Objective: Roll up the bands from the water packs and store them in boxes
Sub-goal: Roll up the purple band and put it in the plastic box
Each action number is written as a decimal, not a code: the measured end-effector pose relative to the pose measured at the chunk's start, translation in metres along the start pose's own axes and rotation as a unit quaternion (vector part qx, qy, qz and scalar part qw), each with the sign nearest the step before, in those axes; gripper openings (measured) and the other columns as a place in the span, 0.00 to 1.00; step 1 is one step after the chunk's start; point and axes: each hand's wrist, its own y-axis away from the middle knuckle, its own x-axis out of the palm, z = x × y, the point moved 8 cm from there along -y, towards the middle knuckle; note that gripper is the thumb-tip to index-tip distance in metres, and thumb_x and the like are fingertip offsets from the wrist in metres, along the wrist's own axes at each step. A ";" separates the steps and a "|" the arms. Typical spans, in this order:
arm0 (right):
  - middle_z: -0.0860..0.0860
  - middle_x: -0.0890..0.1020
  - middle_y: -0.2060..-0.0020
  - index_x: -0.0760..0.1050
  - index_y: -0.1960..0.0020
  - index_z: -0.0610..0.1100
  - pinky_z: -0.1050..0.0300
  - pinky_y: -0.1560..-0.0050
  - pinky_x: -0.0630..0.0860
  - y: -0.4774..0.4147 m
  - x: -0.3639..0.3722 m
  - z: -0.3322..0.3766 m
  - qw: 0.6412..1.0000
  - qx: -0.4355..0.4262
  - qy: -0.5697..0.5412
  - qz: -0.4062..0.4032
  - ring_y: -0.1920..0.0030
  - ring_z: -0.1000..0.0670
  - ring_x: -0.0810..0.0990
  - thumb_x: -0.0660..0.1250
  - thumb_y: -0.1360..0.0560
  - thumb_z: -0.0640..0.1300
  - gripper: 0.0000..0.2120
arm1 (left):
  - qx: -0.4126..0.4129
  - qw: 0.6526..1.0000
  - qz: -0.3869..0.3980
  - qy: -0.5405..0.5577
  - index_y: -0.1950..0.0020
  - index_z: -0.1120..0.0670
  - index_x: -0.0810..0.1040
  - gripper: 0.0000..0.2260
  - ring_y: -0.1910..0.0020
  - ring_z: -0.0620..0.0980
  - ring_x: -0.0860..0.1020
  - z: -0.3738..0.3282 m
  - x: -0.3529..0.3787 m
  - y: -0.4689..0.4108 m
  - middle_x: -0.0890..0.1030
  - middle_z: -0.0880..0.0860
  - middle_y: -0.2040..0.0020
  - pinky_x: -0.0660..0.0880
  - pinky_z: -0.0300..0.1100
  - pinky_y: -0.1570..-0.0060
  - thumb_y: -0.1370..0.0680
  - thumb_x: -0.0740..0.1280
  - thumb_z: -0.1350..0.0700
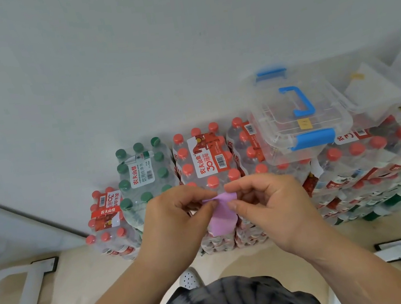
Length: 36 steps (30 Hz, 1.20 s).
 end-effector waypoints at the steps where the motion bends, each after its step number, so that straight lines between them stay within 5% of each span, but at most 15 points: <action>1: 0.58 0.85 0.60 0.81 0.53 0.59 0.66 0.57 0.79 0.000 0.000 0.001 1.000 -0.006 0.009 0.003 0.60 0.58 0.82 0.76 0.28 0.38 0.16 | -0.002 1.000 0.004 0.001 0.57 0.46 0.87 0.10 0.60 0.41 0.82 0.002 0.000 -0.001 0.85 0.42 0.62 0.76 0.30 0.60 0.28 0.76 0.63; 9: 0.58 0.81 0.55 0.84 0.56 0.54 0.69 0.55 0.75 -0.004 -0.001 0.010 0.993 -0.077 0.087 0.008 0.53 0.57 0.81 0.76 0.28 0.37 0.11 | -0.008 0.997 0.062 0.037 0.58 0.49 0.87 0.07 0.59 0.45 0.81 0.007 0.006 -0.003 0.84 0.46 0.59 0.78 0.37 0.59 0.27 0.76 0.61; 19: 0.53 0.84 0.65 0.82 0.58 0.46 0.64 0.58 0.79 -0.002 0.002 -0.004 0.992 0.034 -0.123 0.018 0.62 0.56 0.81 0.73 0.28 0.29 0.12 | -0.056 0.976 0.035 0.209 0.58 0.52 0.85 0.08 0.60 0.71 0.76 0.016 0.004 0.003 0.81 0.64 0.62 0.77 0.65 0.59 0.29 0.76 0.66; 26: 0.52 0.87 0.62 0.84 0.54 0.43 0.65 0.58 0.80 0.001 -0.004 -0.009 0.989 0.066 -0.132 0.001 0.61 0.57 0.84 0.74 0.29 0.31 0.09 | -0.033 0.990 0.049 0.128 0.56 0.52 0.86 0.08 0.61 0.52 0.84 0.008 0.006 0.006 0.86 0.51 0.61 0.83 0.46 0.57 0.30 0.78 0.64; 36: 0.48 0.86 0.61 0.85 0.54 0.46 0.57 0.54 0.83 0.001 -0.012 -0.011 0.998 0.045 -0.040 -0.002 0.58 0.48 0.84 0.76 0.29 0.34 0.08 | 0.005 0.999 0.046 0.022 0.56 0.48 0.85 0.06 0.58 0.46 0.81 0.006 0.012 0.001 0.84 0.45 0.59 0.76 0.34 0.58 0.26 0.75 0.59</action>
